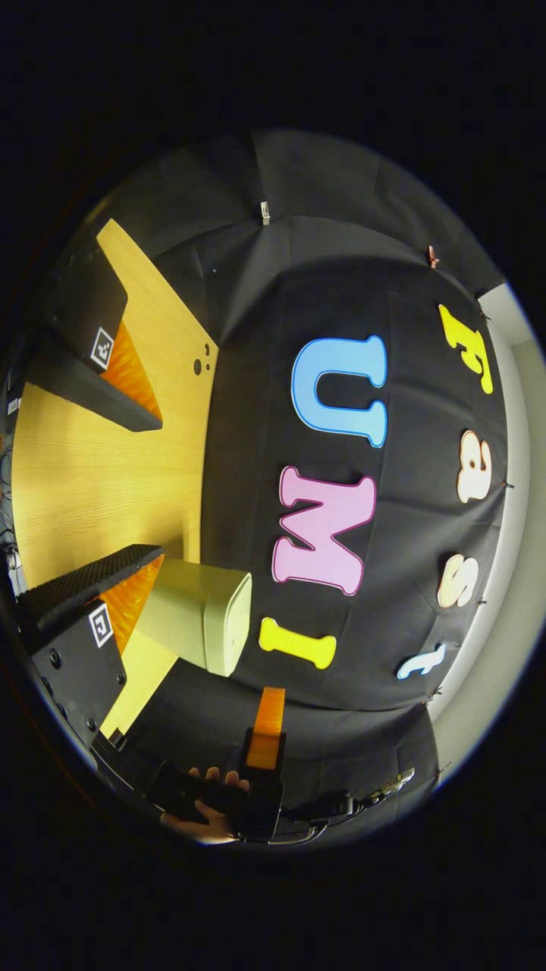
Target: Press the lid of the desktop garbage bin to open it, pick up the crumpled paper on the desktop and throw it into the bin, then pick up the pop can on the desktop and drop it into the bin, and finally close the garbage bin lid.
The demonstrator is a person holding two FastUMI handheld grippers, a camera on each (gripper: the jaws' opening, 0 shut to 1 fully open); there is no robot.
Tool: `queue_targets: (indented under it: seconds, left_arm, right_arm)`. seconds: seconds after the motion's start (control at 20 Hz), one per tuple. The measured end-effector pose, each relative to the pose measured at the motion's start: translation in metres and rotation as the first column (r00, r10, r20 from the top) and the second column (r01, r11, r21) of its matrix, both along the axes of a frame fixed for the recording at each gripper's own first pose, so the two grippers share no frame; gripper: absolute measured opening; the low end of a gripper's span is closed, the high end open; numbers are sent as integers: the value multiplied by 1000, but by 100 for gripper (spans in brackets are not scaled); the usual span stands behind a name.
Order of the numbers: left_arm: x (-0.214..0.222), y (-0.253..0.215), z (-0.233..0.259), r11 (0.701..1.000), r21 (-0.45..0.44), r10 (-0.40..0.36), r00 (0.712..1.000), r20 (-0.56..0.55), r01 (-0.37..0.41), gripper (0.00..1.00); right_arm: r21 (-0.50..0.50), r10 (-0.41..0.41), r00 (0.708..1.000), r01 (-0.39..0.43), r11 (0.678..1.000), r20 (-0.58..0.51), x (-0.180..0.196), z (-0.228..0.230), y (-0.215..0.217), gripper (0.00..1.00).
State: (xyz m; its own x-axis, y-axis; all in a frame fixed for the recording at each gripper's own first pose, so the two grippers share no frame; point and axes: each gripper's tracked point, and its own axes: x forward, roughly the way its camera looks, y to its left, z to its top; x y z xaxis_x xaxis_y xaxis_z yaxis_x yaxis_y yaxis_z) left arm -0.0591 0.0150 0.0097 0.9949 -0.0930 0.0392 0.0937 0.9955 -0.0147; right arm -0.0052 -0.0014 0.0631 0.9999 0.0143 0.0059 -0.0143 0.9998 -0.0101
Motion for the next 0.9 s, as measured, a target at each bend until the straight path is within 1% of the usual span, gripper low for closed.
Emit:
queue_targets:
  seconds: [0.2,0.35,0.55,0.65,0.8,0.9]
  left_arm:
    - [-10,2,-6,1000,7,-8,1000,-13,8,96]
    - [-9,7,-18,1000,19,7,999,-34,-6,96]
    - [-2,14,-26,1000,-2,26,998,-52,-26,96]
    - [9,9,-28,999,-11,39,998,-56,-40,96]
    - [17,12,-29,999,-3,50,996,-69,-50,96]
    - [24,12,-28,999,10,50,996,-69,-50,96]
  right_arm:
    - [26,-42,997,43,999,-58,-28,-31,-7,96]
    - [9,-52,991,53,999,-124,-36,-60,-8,96]
    - [24,-29,985,33,999,-167,-33,-72,2,96]
    - [14,-16,984,19,1000,-178,-26,-77,5,96]
    - [15,-1,981,4,1000,-193,-16,-84,9,96]
    - [17,9,984,-6,1000,-179,-8,-81,10,96]
